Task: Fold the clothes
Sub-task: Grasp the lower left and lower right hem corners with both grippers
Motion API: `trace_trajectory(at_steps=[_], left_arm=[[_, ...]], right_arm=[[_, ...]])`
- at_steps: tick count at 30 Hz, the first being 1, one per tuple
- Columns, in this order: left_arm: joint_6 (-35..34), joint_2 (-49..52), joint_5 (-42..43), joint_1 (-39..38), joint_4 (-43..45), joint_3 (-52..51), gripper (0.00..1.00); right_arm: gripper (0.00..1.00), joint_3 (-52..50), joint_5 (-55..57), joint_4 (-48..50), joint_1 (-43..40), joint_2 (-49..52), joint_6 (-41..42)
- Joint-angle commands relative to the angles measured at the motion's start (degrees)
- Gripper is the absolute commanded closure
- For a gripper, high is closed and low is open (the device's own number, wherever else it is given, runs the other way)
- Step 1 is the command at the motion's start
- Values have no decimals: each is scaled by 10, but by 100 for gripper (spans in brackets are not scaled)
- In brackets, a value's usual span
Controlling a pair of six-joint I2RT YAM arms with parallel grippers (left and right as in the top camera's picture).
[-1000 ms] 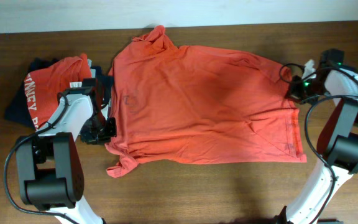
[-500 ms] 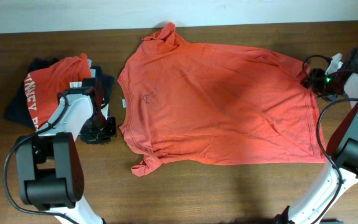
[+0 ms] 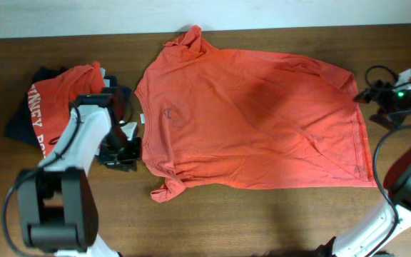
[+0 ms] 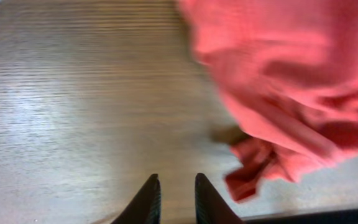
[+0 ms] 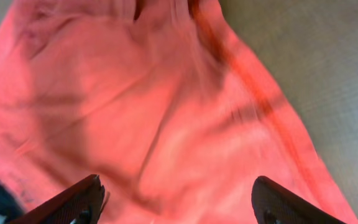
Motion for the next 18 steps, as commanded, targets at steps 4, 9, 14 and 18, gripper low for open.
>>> trace_trajectory(at_steps=[4, 9, 14, 18], left_arm=[[-13, -75, 34, -77, 57, -121, 67], [-13, -74, 115, -109, 155, -200, 46], [-13, -74, 136, -128, 161, -208, 43], [-13, -74, 172, -144, 174, -207, 90]], right_arm=[[19, 16, -14, -113, -3, -65, 6], [18, -7, 18, -154, -3, -65, 5], [18, -47, 23, -153, -1, -65, -1], [18, -90, 64, -125, 16, -65, -1]])
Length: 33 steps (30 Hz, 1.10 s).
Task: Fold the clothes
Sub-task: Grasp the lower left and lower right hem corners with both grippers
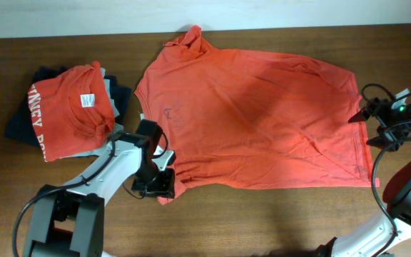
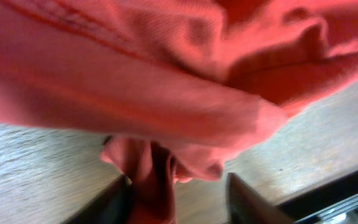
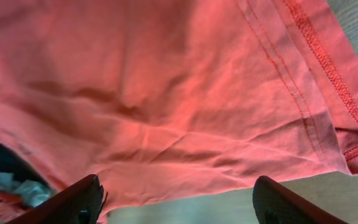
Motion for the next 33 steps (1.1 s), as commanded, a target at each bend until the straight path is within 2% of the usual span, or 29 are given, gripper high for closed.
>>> trace_trajectory(at_steps=[1, 5, 7, 15, 21, 25, 30, 33], left_arm=[[1, 0, 74, -10, 17, 1, 100], [0, -10, 160, 9, 45, 24, 99], [-7, -28, 176, 31, 49, 44, 99], [-12, -120, 161, 106, 49, 105, 100], [-28, -133, 123, 110, 50, 107, 99], [-32, -133, 113, 110, 70, 107, 99], [-32, -133, 113, 110, 82, 107, 99], [-32, -133, 113, 110, 88, 107, 99]], right_arm=[[18, -36, 44, 21, 21, -2, -2], [18, -69, 65, 46, 35, -2, -2], [18, -81, 65, 50, 36, -2, -2], [18, -145, 87, 64, 36, -2, -2], [17, -173, 174, 79, 32, -2, 39], [16, -170, 156, 81, 8, -8, 34], [16, -173, 170, 23, -23, -10, 30], [16, -183, 176, 36, -32, -10, 34]])
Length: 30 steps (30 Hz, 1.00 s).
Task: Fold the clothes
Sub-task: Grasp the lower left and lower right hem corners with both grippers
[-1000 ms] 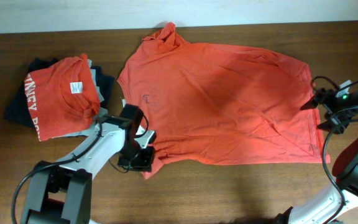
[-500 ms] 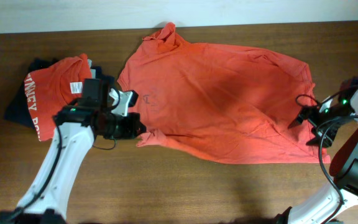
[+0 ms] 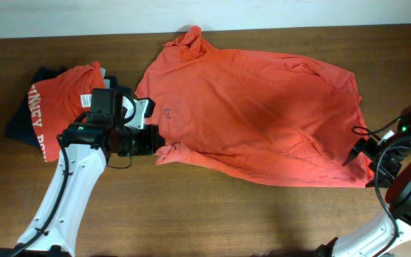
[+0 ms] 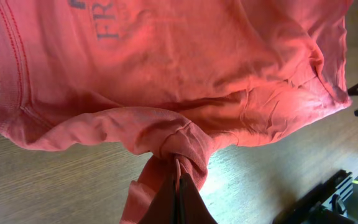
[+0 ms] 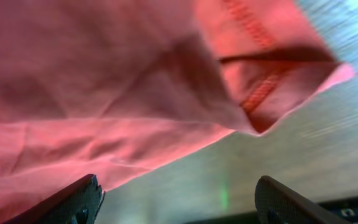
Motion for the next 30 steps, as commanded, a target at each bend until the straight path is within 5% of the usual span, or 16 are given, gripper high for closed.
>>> trace_trajectory(at_steps=[1, 11, 13, 16, 18, 22, 30], left_arm=[[-3, -2, -3, 3, 9, 4, 99], [-3, -2, -3, 3, 11, 4, 100], [-3, -2, -3, 3, 11, 4, 99], [-3, -2, -3, 3, 11, 4, 100], [-3, -2, -3, 3, 10, 4, 99], [-3, -4, -3, 3, -5, 10, 99], [-14, -45, -34, 3, -47, 19, 99]], right_arm=[[16, -21, 20, 24, -10, -10, 10], [20, -111, 18, 136, -10, -10, 37], [29, -111, 18, 148, -10, -10, 39], [71, -111, 18, 162, -10, -10, 42], [85, -105, 18, 161, -10, -11, 41], [95, -78, 18, 123, -10, -31, 21], [96, -20, 24, -2, 12, -118, 11]])
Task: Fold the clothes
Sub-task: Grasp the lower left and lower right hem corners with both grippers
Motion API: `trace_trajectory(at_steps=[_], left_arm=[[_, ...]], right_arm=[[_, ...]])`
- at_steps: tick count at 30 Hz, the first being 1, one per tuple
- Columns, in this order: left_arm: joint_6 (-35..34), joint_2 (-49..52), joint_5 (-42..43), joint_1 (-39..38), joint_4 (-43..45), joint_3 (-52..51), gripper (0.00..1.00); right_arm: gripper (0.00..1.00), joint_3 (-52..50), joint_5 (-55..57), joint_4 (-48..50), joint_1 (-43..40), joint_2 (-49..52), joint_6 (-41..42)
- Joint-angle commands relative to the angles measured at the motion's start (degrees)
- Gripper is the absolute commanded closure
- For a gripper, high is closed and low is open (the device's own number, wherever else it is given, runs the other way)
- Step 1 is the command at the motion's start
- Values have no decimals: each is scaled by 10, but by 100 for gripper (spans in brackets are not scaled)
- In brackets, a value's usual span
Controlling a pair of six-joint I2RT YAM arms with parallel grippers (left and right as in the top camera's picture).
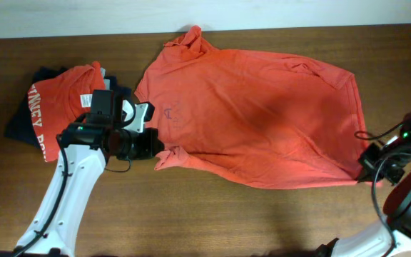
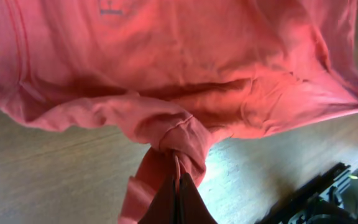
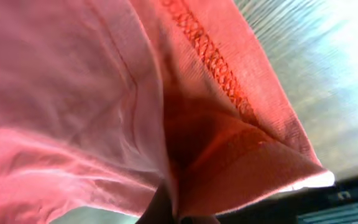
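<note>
An orange T-shirt [image 1: 255, 107] lies spread across the wooden table, collar to the left and hem to the right. My left gripper [image 1: 157, 151] is shut on the shirt's bunched near sleeve [image 2: 176, 134], and the shut left gripper [image 2: 178, 182] shows dark under the cloth. At the near right hem corner [image 3: 253, 155] my right gripper [image 1: 369, 164] is shut on the stitched edge. In the right wrist view the right gripper [image 3: 178, 213] is nearly buried in fabric.
A pile of folded clothes [image 1: 59, 107], an orange lettered shirt on dark garments, sits at the table's left end beside my left arm. The table's far edge [image 1: 262, 30] meets a white wall. Bare wood [image 1: 227, 221] runs along the front.
My right gripper, open beside the near hem corner before, is now shut on that corner. The left gripper still holds the sleeve in almost the same spot.
First my left gripper was shut and empty on bare wood by the collar, the right open at the far hem corner. Then the left was open around the near sleeve. Later it held the sleeve further left, with the right open at the near hem corner. Now both hold cloth.
</note>
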Motion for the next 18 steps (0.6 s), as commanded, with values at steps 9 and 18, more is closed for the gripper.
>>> trace_trajectory(at_steps=[9, 18], left_arm=[[-29, -44, -91, 3, 121, 21, 99], [-29, 45, -123, 3, 224, 21, 99]], right_arm=[[95, 21, -20, 123, 86, -79, 25], [95, 21, -56, 279, 89, -50, 83]])
